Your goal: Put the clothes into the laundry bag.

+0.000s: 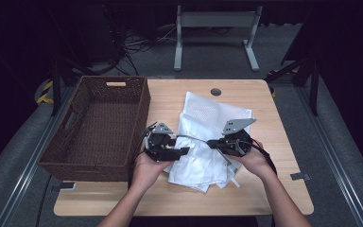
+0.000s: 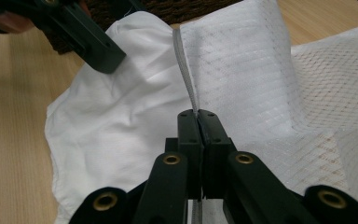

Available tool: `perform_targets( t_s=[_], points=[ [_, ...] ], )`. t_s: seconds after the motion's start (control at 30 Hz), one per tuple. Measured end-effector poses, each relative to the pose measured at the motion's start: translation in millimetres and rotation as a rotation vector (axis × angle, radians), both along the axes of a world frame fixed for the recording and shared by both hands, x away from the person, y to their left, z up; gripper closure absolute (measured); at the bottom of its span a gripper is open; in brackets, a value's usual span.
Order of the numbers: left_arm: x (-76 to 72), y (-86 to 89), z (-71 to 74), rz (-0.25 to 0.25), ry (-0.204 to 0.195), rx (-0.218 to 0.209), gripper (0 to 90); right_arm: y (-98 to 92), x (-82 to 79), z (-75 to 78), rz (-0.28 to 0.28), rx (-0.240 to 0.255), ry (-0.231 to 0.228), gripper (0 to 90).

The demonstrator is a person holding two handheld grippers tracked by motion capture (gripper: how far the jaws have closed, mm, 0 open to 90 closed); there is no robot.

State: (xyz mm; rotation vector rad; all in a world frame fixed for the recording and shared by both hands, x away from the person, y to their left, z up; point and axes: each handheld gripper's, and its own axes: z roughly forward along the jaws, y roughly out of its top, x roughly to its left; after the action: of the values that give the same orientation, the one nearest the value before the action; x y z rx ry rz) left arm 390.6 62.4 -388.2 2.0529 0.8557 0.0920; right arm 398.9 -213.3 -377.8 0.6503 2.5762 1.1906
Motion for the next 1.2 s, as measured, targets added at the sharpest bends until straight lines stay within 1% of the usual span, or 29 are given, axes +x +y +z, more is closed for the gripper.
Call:
perform_targets(
  t_s=[0.03, 0.07, 0.1, 0.17, 0.2, 0.23, 0.27, 0.3, 0.33, 0.37, 0.4, 0.43, 0.47, 0.5, 0.57, 0.6, 0.63, 0.67, 0.73, 0.8, 0.87, 0.9, 0.93, 0.97, 1.0, 1.03, 1.1, 1.17, 1.2],
  points=[
    [-1.1, 1.5, 3.3, 0.005, -0.006, 0.012, 46.4, 0.0, 0.1, -0.2, 0.000, 0.000, 0.000, 88.6],
    [-2.8, 3.8, 7.3, 0.014, -0.009, 0.013, 46.2, -0.1, 0.3, -0.5, -0.002, -0.002, 0.001, 88.6],
    [-2.8, 3.8, 7.3, 0.014, -0.009, 0.013, 46.1, -0.1, 0.3, -0.5, -0.002, -0.002, 0.001, 88.6],
    [-5.7, 9.6, 15.8, 0.027, -0.033, 0.008, 46.2, -0.4, 1.2, -1.1, -0.010, -0.004, 0.001, 88.6],
    [-6.2, 13.2, 21.8, 0.021, -0.053, 0.007, 46.6, -0.4, 2.1, -1.3, -0.011, -0.003, -0.001, 88.6],
    [-6.2, 13.2, 21.8, 0.021, -0.053, 0.007, 46.7, -0.4, 2.1, -1.3, -0.011, -0.003, -0.001, 88.6],
    [-3.6, 11.6, 24.8, -0.008, -0.047, -0.011, 46.7, 0.2, 2.7, -1.1, -0.009, 0.004, 0.002, 88.6],
    [-3.6, 11.6, 24.8, -0.008, -0.047, -0.011, 46.7, 0.2, 2.7, -1.1, -0.009, 0.004, 0.002, 88.6],
    [0.1, 7.5, 25.4, -0.040, -0.054, -0.002, 46.7, 0.7, 2.9, -0.8, -0.008, 0.006, 0.003, 88.5],
    [5.5, -0.9, 25.1, -0.073, -0.087, 0.037, 46.5, 2.6, 3.1, 1.1, 0.002, 0.010, -0.001, 88.5],
    [9.2, -5.7, 25.1, -0.095, -0.090, 0.049, 46.3, 3.2, 3.1, 2.0, 0.005, 0.011, -0.003, 88.6],
    [13.0, -9.8, 25.0, -0.121, -0.093, 0.045, 45.6, 3.5, 3.1, 3.2, 0.007, 0.014, -0.007, 88.5],
    [17.0, -13.4, 25.8, -0.145, -0.099, 0.051, 45.6, 3.6, 3.3, 4.5, 0.009, 0.018, -0.010, 88.6],
    [20.5, -17.0, 26.7, -0.152, -0.115, 0.069, 45.6, 3.5, 3.5, 5.6, 0.009, 0.022, -0.011, 88.6],
    [28.1, -24.2, 30.0, -0.160, -0.146, 0.125, 45.9, 3.1, 4.4, 7.2, 0.014, 0.027, -0.014, 88.5],
    [28.1, -24.2, 30.0, -0.160, -0.146, 0.125, 46.8, 3.1, 4.4, 7.2, 0.014, 0.027, -0.014, 88.5],
    [30.6, -27.0, 31.2, -0.167, -0.158, 0.142, 46.8, 2.8, 4.3, 8.3, 0.016, 0.031, -0.015, 88.5],
    [33.1, -30.5, 32.2, -0.176, -0.173, 0.170, 48.4, 2.4, 4.0, 10.2, 0.020, 0.037, -0.019, 88.5],
    [35.4, -35.4, 31.9, -0.216, -0.176, 0.205, 49.3, 2.0, 4.0, 10.9, 0.021, 0.037, -0.022, 88.4],
    [35.2, -40.1, 29.0, -0.250, -0.171, 0.221, 49.2, 0.6, 3.7, 12.8, 0.017, 0.041, -0.025, 88.4],
    [34.2, -44.7, 24.6, -0.251, -0.184, 0.246, 49.1, -1.2, 4.0, 14.0, 0.015, 0.050, -0.022, 88.4],
    [35.2, -46.1, 22.9, -0.246, -0.193, 0.258, 50.3, -2.2, 4.2, 14.6, 0.017, 0.058, -0.021, 88.4],
    [36.9, -46.7, 22.1, -0.238, -0.199, 0.270, 55.9, -2.3, 4.0, 15.0, 0.018, 0.064, -0.019, 88.4],
    [38.5, -47.2, 20.8, -0.235, -0.197, 0.270, 61.6, -2.0, 3.7, 15.2, 0.018, 0.064, -0.020, 88.3],
    [40.1, -47.0, 19.9, -0.243, -0.192, 0.266, 67.9, -1.4, 3.4, 15.3, 0.020, 0.062, -0.021, 88.3],
    [41.4, -46.7, 19.1, -0.247, -0.189, 0.259, 76.4, -0.7, 3.1, 15.2, 0.020, 0.061, -0.019, 88.1],
    [43.2, -46.7, 17.9, -0.250, -0.186, 0.259, 87.9, 0.6, 2.5, 14.3, 0.020, 0.057, -0.019, 86.6],
    [44.0, -46.3, 17.6, -0.238, -0.173, 0.261, 88.7, 0.5, 0.7, 14.9, 0.002, 0.066, -0.010, 74.6],
    [44.0, -46.3, 17.6, -0.238, -0.173, 0.261, 88.8, 0.5, -0.8, 15.9, -0.003, 0.066, -0.003, 72.3]
  ],
)
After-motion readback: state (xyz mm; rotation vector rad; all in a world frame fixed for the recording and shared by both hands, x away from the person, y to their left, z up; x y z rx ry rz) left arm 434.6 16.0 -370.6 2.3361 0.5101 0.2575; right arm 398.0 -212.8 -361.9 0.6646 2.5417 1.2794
